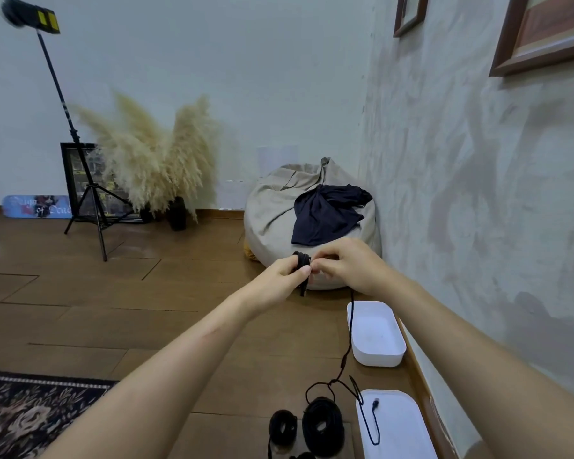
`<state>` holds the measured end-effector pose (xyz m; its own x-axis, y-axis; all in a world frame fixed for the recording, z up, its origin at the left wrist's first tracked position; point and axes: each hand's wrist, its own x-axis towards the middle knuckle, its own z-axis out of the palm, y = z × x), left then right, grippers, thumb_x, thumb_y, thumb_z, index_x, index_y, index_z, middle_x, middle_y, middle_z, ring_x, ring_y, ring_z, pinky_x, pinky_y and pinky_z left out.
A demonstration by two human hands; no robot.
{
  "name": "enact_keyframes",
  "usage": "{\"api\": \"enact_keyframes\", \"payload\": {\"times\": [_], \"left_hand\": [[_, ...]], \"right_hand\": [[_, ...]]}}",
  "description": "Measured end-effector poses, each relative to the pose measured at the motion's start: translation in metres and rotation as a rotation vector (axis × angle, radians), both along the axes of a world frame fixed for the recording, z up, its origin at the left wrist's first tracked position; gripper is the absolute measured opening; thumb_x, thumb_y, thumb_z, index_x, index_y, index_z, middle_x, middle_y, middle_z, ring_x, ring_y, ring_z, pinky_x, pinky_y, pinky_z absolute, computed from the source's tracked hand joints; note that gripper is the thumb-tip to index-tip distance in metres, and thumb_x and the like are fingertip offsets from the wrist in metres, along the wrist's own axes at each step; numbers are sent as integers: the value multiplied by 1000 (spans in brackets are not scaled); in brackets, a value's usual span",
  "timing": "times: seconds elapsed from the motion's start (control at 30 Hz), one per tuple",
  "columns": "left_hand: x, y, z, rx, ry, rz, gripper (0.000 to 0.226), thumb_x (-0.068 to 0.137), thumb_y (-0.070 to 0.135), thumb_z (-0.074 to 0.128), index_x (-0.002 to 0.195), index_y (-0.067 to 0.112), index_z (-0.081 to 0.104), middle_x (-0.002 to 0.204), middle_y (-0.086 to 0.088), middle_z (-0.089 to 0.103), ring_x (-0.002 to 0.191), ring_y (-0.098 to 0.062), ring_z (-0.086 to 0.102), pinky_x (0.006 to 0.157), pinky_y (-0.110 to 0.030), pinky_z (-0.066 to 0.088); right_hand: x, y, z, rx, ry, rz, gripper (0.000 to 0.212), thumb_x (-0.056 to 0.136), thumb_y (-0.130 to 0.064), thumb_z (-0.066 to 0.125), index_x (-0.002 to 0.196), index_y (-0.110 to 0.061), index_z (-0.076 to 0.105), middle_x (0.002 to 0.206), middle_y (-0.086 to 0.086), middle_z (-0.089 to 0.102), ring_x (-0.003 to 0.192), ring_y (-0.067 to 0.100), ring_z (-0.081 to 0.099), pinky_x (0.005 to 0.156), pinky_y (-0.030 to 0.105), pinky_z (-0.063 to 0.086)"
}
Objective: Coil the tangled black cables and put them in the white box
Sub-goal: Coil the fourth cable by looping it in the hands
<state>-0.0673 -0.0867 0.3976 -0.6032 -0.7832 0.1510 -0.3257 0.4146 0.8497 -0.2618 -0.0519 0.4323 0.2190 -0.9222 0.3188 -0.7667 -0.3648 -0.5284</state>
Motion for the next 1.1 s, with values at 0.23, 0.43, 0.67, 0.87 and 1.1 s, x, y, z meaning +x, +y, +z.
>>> {"api": "enact_keyframes", "payload": {"times": [0.23, 0.43, 0.67, 0.87, 1.1], "left_hand": [[-1, 1, -1, -230, -57, 107, 17, 105, 27, 55, 90, 25, 62, 82, 9, 66, 74, -6, 57, 74, -37, 49], [4, -1, 16, -434, 30, 313, 21, 105, 23, 57, 84, 19, 60, 74, 9, 64, 68, -7, 58, 63, -28, 43], [44, -21, 33, -358, 178, 569, 21, 106, 30, 54, 90, 23, 64, 84, 5, 69, 81, -14, 63, 71, -33, 48], [20, -8, 19, -262, 151, 358, 20, 106, 27, 52, 94, 26, 69, 89, 7, 71, 92, -10, 67, 87, -34, 53], [9, 9, 21, -190, 155, 243, 24, 109, 25, 47, 101, 16, 68, 91, 6, 69, 92, -7, 65, 90, -30, 50]], "right_hand": [[8, -3, 4, -1, -29, -22, 18, 90, -32, 69, 75, -26, 75, 64, -3, 66, 63, 6, 54, 63, 28, 41], [9, -1, 25, 116, -215, 59, 29, 94, -38, 69, 84, -12, 71, 54, -8, 48, 53, 9, 41, 59, 28, 37], [-10, -1, 40, -122, -337, 9, 24, 103, -25, 57, 87, -22, 75, 59, -14, 56, 58, 7, 46, 65, 30, 38], [2, -12, 39, -197, -344, 43, 16, 103, -27, 59, 104, -27, 75, 63, -7, 59, 63, 12, 53, 63, 35, 44], [8, -14, 31, -230, -260, 13, 10, 97, -27, 68, 90, -27, 75, 65, -15, 62, 61, 4, 52, 63, 27, 43]]}}
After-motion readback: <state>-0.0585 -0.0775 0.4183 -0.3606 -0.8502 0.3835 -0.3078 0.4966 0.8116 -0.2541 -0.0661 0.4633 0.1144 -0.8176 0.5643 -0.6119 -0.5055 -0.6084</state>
